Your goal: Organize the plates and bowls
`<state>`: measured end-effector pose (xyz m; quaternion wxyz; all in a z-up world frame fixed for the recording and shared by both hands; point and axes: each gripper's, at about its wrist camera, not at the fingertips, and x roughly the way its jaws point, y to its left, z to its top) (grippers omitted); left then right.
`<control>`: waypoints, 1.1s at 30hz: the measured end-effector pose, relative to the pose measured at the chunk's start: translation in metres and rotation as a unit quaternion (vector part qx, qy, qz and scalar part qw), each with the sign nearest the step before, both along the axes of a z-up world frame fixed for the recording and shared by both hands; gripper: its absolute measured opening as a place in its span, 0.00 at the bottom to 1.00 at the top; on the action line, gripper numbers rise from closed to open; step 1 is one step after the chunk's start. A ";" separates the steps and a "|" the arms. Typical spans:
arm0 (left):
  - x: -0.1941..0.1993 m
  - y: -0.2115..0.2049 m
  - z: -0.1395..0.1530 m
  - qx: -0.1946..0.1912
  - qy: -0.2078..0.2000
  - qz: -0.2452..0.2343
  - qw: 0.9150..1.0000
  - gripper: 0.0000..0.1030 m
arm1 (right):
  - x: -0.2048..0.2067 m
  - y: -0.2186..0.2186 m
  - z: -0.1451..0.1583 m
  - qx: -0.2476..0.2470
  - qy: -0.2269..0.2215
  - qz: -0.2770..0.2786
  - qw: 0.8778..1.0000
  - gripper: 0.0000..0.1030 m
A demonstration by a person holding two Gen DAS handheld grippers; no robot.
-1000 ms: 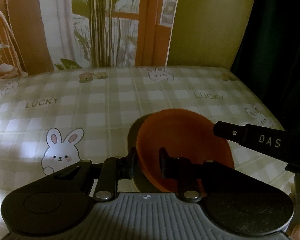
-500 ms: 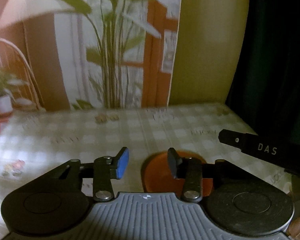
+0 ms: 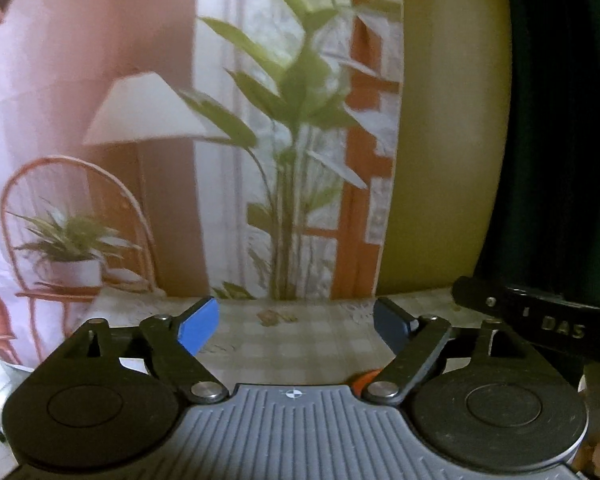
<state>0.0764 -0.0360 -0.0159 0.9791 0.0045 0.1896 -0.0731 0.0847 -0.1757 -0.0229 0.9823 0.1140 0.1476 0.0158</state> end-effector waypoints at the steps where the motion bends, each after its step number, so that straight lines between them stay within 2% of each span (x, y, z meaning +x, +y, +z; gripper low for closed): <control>1: -0.005 0.004 0.005 0.002 -0.002 0.006 1.000 0.86 | -0.003 0.003 0.005 -0.003 -0.001 0.003 1.000 0.88; 2: -0.010 0.007 0.009 0.005 -0.004 0.012 1.000 0.86 | -0.006 0.006 0.010 -0.006 -0.002 0.006 1.000 0.96; 3: -0.015 0.011 0.012 0.008 -0.007 0.019 1.000 0.86 | -0.010 0.009 0.015 -0.008 -0.004 0.010 1.000 0.99; 12: -0.061 0.033 0.044 0.044 -0.050 0.084 0.994 0.89 | -0.048 0.031 0.052 -0.029 -0.022 0.018 0.999 1.00; 17: -0.087 0.048 0.061 0.017 -0.062 0.079 0.995 0.89 | -0.066 0.042 0.067 -0.044 -0.027 0.013 0.999 1.00; 23: -0.114 0.058 0.072 0.014 -0.081 0.093 0.992 0.89 | -0.083 0.056 0.078 -0.059 -0.035 0.024 0.997 1.00; 33: -0.127 0.065 0.079 0.005 -0.082 0.117 0.990 0.89 | -0.093 0.061 0.085 -0.060 -0.044 0.028 0.997 1.00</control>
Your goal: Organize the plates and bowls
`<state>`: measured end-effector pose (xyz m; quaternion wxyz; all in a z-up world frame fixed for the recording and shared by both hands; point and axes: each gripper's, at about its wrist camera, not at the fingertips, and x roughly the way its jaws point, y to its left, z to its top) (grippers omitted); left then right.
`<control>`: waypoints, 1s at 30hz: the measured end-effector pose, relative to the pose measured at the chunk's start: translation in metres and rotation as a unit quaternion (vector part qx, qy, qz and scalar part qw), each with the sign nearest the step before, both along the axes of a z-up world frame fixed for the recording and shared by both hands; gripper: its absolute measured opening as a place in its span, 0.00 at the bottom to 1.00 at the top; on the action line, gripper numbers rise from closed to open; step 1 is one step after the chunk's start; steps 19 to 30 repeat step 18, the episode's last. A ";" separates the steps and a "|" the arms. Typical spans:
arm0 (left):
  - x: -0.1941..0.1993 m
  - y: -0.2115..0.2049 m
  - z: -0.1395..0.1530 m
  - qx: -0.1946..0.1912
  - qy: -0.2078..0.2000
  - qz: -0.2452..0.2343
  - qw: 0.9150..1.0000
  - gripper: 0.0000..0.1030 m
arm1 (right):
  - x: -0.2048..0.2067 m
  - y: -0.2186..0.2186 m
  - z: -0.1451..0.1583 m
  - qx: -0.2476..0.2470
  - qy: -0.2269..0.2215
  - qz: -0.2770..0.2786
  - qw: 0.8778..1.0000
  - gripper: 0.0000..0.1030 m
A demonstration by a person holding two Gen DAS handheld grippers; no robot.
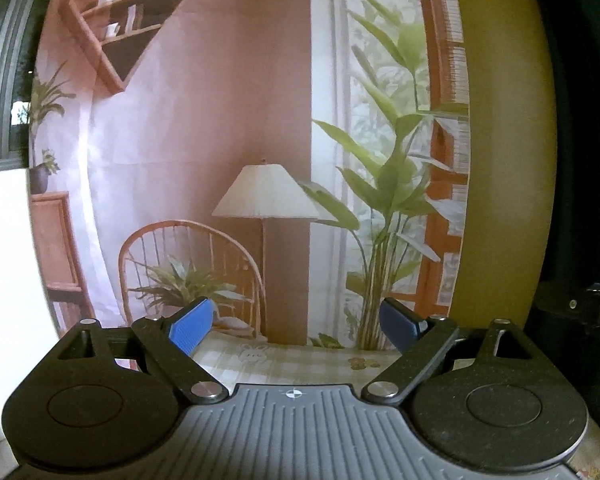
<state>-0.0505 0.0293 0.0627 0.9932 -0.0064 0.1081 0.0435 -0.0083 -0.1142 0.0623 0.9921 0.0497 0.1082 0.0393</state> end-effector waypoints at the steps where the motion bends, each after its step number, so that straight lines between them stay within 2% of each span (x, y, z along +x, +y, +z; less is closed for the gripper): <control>1: 0.000 0.000 0.000 -0.001 0.001 0.002 1.000 0.89 | 0.000 0.000 0.000 0.000 0.000 0.000 1.000 1.00; 30: 0.001 0.002 -0.004 -0.004 0.006 0.009 1.000 0.89 | -0.001 0.002 -0.001 0.000 0.002 0.000 1.000 1.00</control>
